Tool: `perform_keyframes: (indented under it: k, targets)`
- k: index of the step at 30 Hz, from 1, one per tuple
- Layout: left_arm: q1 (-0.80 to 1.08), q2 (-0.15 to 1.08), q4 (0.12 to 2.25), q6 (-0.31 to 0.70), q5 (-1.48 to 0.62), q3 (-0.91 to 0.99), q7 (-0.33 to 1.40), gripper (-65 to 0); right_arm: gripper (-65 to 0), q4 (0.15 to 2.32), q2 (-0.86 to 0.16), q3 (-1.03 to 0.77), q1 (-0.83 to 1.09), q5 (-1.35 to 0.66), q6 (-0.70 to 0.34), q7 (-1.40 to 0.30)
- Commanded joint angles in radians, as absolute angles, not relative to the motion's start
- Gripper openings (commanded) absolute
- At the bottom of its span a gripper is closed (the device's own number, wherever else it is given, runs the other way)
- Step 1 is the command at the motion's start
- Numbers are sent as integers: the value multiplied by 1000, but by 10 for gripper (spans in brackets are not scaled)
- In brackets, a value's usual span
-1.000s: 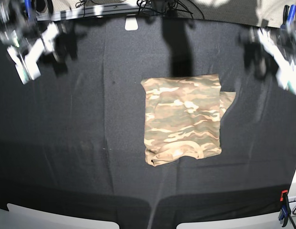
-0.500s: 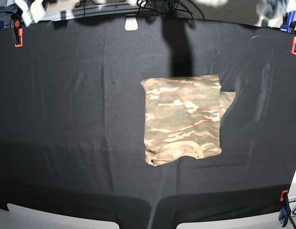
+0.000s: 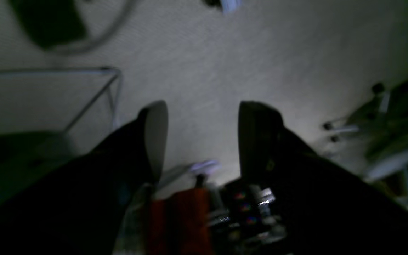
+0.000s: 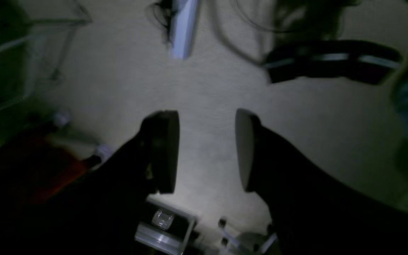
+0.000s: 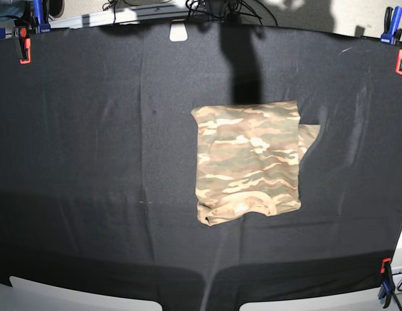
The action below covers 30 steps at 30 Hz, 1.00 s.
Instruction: Layout the t-shirt on the table in an organized manner, then fold the t-shirt properly
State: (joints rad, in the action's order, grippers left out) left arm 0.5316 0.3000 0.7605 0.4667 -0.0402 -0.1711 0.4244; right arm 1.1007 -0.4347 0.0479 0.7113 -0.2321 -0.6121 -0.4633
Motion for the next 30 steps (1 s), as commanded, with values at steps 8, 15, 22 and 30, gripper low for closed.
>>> perform_keyframes:
  k: [8,15,22,30]
  targets:
    - [327,207,382,121,131,-172,126,-360,-405,614,-416,294,435,-166,-609,-184]
    - [296,196,388,97,130,-172,133,-360,-405,480,-355,426,313,-141,-506,-188]
    - [293,197,389,97,130,-172,122,-360,-405,482,-295,434,316,-141,-507,-195]
    - [279,197,429,97,130,-172,102,-360,-405,482,-242,434,316,-141,-504,-194]
